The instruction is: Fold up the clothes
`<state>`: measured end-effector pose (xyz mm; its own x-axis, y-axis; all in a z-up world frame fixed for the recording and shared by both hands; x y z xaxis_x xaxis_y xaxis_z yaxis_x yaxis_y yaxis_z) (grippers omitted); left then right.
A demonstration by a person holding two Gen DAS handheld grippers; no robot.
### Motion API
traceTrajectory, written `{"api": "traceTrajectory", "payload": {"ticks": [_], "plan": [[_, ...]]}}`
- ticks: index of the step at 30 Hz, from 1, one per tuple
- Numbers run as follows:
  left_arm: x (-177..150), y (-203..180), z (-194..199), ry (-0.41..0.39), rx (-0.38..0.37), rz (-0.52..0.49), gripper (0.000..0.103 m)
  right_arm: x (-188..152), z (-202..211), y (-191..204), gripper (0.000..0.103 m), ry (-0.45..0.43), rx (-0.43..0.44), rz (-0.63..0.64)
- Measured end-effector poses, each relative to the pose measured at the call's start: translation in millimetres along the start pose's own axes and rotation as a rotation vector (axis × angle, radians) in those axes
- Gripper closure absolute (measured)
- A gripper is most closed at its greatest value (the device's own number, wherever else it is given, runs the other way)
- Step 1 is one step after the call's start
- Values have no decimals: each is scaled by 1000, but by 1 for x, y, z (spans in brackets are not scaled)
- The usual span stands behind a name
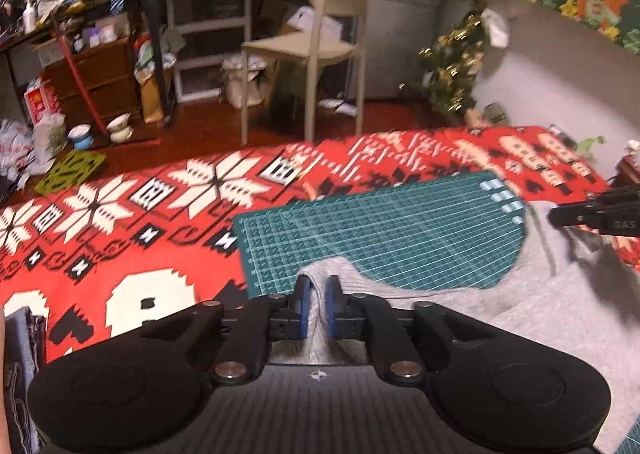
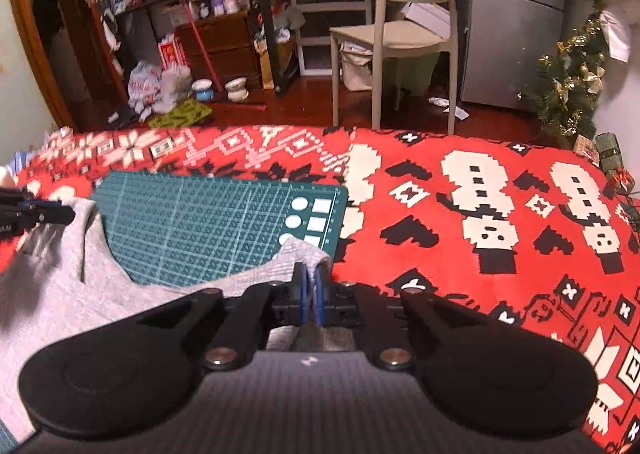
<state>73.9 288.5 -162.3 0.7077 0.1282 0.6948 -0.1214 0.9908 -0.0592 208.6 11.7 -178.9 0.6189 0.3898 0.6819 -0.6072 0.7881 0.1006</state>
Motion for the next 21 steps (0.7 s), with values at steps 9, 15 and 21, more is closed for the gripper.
{"api": "traceTrajectory", "payload": {"ticks": [9,15,21], "plan": [[-5,24,55,-86,-11,137,53,0,51,8,43,-113,-11,38],[-30,2,93,-96,-23,131,33,-21,87,41,13,-120,61,82],[-60,-37,112,-93,-18,124,23,-61,110,84,1,-86,92,102]]}}
Point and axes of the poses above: each gripper's, at about its wrist camera, not at the fingertips, and z roughly against the way its jaws point, y to its left, x to its top, the point moved 3 cm from there along -z, roughly the way its jaws point, and after that the axes turned 1 degree about y, right-handed, at the moved point
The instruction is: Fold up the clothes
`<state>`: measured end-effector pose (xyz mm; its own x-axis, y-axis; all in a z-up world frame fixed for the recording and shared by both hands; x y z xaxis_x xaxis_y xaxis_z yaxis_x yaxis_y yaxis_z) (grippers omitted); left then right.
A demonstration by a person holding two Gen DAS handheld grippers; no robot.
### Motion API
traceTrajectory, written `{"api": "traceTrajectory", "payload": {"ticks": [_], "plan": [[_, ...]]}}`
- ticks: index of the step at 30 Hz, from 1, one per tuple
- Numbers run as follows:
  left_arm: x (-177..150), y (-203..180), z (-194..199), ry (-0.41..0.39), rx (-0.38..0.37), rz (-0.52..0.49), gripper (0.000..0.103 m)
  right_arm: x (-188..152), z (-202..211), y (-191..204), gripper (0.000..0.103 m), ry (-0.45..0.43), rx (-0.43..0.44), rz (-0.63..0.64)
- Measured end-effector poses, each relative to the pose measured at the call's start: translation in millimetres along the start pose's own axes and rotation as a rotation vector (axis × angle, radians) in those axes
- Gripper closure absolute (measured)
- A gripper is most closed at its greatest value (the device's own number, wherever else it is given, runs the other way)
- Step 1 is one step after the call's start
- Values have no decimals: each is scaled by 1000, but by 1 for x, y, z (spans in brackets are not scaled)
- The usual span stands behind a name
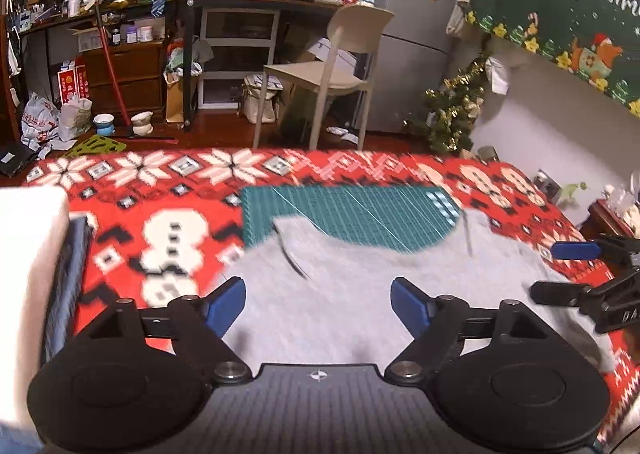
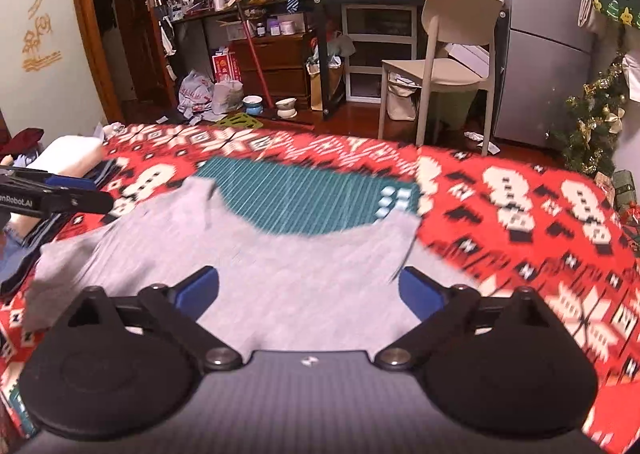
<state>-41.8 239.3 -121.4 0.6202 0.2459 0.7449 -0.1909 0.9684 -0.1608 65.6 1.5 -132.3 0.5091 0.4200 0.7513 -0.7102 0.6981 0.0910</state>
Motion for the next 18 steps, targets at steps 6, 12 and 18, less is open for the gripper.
{"api": "traceTrajectory", "payload": {"ticks": [6,12,18], "plan": [[-41,-33,-12,82,87,-57,22,-41,5,27,1,31,-110,20],[-72,-46,-24,97,90,-98,16,-78,-4,33,1,70,-131,-11],[-81,-50,-27,71,121,-121,0,-95,-9,32,1,-5,-170,-31]]}}
Point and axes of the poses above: each gripper's, at about its wrist camera, not at the fingertips, and z roughly against the way its jaws point, y to its left, x to its top, the point moved 3 cm from there along -z, roughly the way its jaws point, and after that the axes turned 1 degree about y, right-handed, at the moved point
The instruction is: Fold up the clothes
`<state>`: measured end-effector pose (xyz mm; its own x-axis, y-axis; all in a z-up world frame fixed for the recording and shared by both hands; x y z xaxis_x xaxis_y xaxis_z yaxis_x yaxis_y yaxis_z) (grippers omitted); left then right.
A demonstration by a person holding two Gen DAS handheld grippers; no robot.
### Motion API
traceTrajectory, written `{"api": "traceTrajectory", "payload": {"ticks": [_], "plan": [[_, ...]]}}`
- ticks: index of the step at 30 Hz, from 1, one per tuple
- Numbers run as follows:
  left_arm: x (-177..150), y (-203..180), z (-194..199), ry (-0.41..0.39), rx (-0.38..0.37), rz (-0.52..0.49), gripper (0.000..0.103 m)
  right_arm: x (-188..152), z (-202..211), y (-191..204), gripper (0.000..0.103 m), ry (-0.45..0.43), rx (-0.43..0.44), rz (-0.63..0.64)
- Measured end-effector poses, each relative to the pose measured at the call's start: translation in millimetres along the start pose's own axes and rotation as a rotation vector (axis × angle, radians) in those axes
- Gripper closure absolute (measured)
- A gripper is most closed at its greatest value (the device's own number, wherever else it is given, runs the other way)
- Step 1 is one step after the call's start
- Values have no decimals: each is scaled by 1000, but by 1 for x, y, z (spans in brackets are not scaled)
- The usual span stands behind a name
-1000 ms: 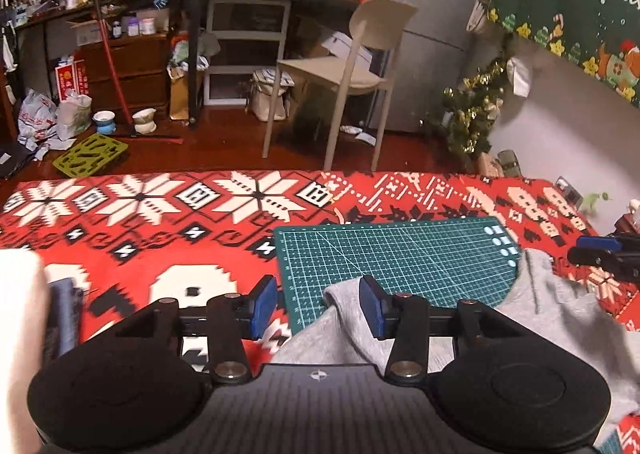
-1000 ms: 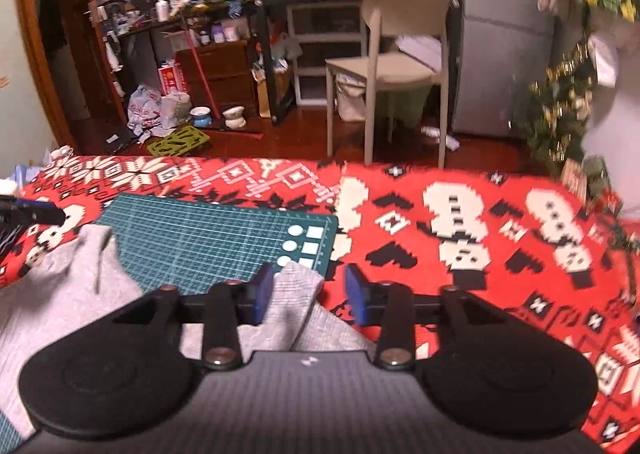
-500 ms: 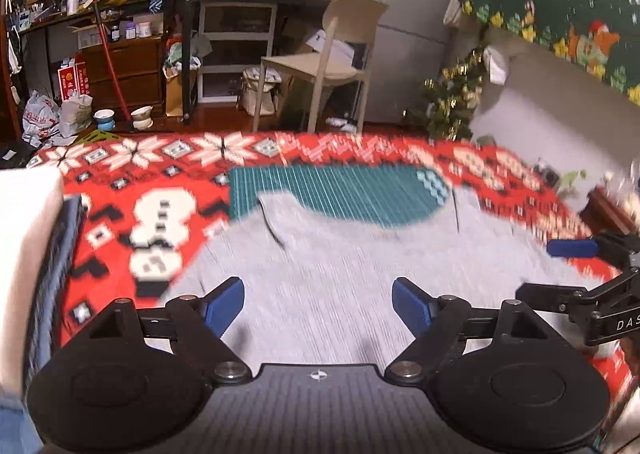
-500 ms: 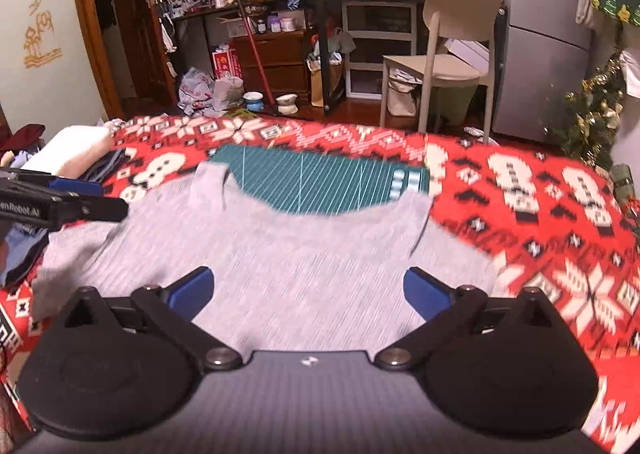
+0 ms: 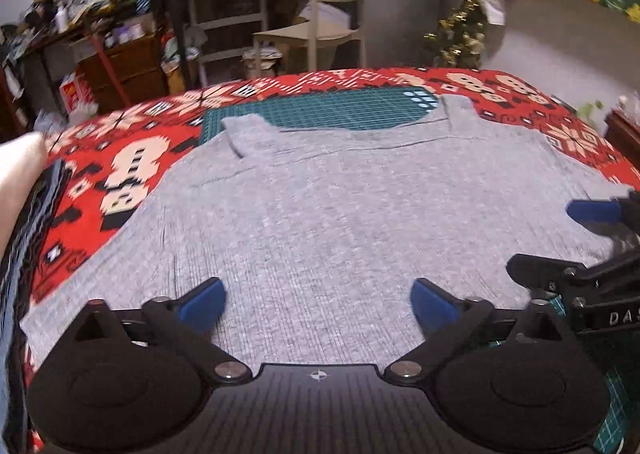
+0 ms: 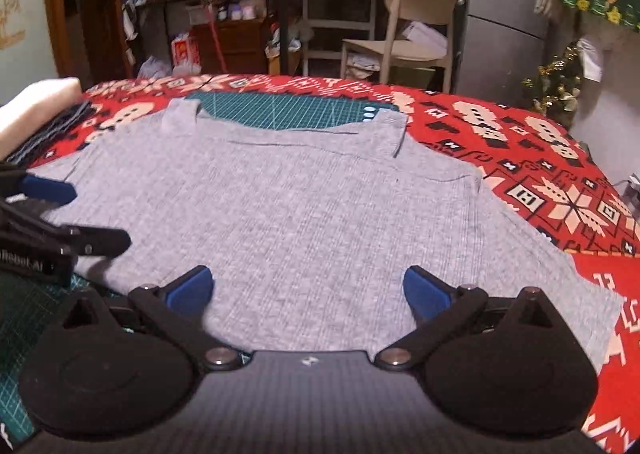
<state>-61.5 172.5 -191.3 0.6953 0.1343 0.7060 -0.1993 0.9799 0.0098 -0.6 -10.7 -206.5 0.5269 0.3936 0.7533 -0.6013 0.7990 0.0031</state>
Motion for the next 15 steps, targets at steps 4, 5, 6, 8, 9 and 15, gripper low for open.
{"api": "traceTrajectory", "payload": {"ticks": [4,5,6,8,9,15], "plan": [[1,0,-1,2,1,2,0,2,-2,2,1,7,-25,-34],[1,-1,-1,2,1,0,0,4,-2,3,1,21,-31,-41],[1,-1,-1,4,0,-2,0,6,-3,3,1,35,-34,-43],[2,0,-2,15,-10,-4,0,8,-3,4,1,57,-34,-37],[3,0,-2,24,-15,-9,0,8,-3,4,1,61,-33,-38],[7,-1,-2,54,-4,-8,1,12,-4,3,1,69,-60,-63]]}}
Point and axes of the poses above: each gripper's, at about its wrist camera, not at the fingertips, and z roughly against the way its jaws point, y to its left, x to its top, the point moved 3 cm from there along -z, roughly the way its jaws point, and after that the axes turned 1 degree about y, right-handed, at the moved point
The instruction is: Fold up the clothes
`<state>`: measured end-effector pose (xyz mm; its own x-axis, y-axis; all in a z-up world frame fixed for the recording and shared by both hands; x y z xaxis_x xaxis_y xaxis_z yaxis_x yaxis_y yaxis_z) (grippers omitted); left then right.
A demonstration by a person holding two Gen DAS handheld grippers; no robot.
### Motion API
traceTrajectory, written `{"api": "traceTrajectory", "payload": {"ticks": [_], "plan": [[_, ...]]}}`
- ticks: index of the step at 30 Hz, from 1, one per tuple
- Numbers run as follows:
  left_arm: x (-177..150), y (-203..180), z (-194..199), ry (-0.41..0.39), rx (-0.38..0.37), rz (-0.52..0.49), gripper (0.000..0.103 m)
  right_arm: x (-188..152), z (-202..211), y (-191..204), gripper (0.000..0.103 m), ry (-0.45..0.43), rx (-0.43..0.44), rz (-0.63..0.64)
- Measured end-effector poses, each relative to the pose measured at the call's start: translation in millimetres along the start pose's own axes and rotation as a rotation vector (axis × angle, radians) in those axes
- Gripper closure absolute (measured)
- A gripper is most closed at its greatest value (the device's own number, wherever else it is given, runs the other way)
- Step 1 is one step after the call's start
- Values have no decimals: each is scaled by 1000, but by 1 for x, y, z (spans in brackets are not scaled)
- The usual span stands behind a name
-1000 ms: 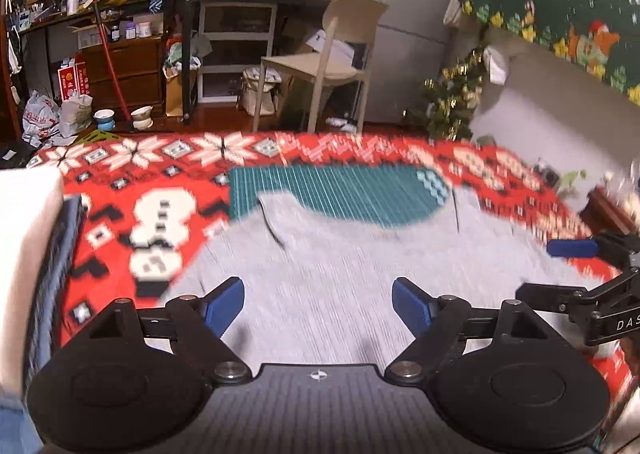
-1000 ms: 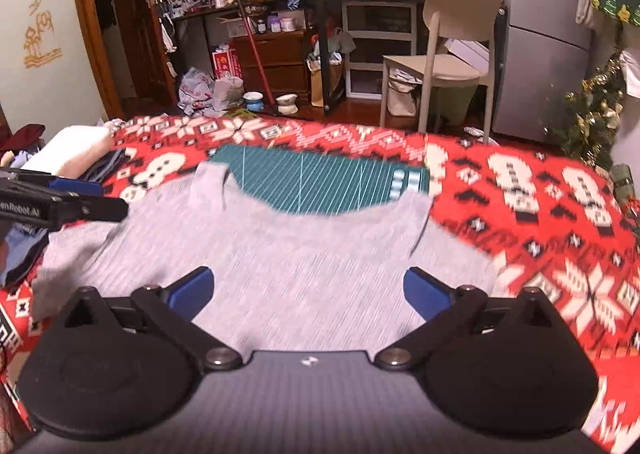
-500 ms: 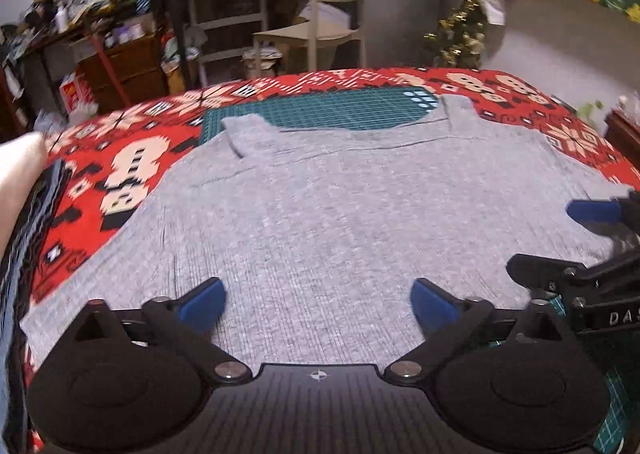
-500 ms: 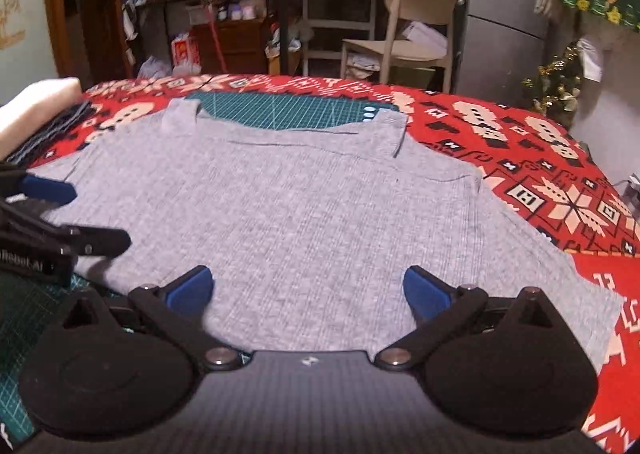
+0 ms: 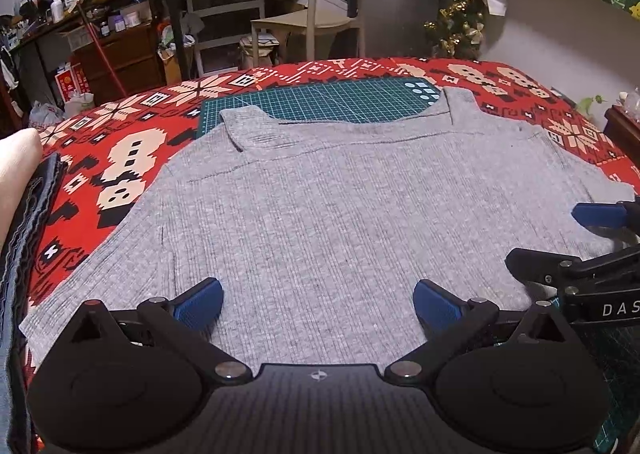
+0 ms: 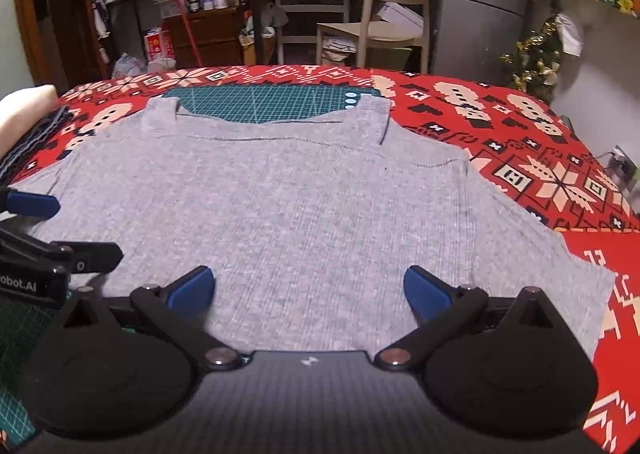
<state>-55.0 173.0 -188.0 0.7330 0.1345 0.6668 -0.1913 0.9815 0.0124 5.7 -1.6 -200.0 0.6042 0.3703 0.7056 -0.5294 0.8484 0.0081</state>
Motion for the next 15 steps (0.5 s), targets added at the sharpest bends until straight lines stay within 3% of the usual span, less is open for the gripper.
{"api": "traceTrajectory", "payload": {"ticks": [4,9,15], "plan": [[7,1,11,-12,7,30,11,11,21,-17,1,-32,58,-68],[25,-2,25,-69,-41,54,18,21,56,-70,3,-103,-46,-148],[46,-31,12,-73,-107,24,34,10,65,-146,30,-86,-213,-226]]}}
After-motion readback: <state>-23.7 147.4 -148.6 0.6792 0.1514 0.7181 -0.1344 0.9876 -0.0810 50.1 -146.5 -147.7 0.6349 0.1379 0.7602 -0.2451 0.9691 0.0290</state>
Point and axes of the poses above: each gripper's, at about its wrist camera, not at the fingertips, and z roughly against the way its jaws point, y to its left, x to its top, the point moved 3 cm from there along -z, roughly the way its jaws point, and after that the axes turned 1 degree about y, right-handed, at the moved point
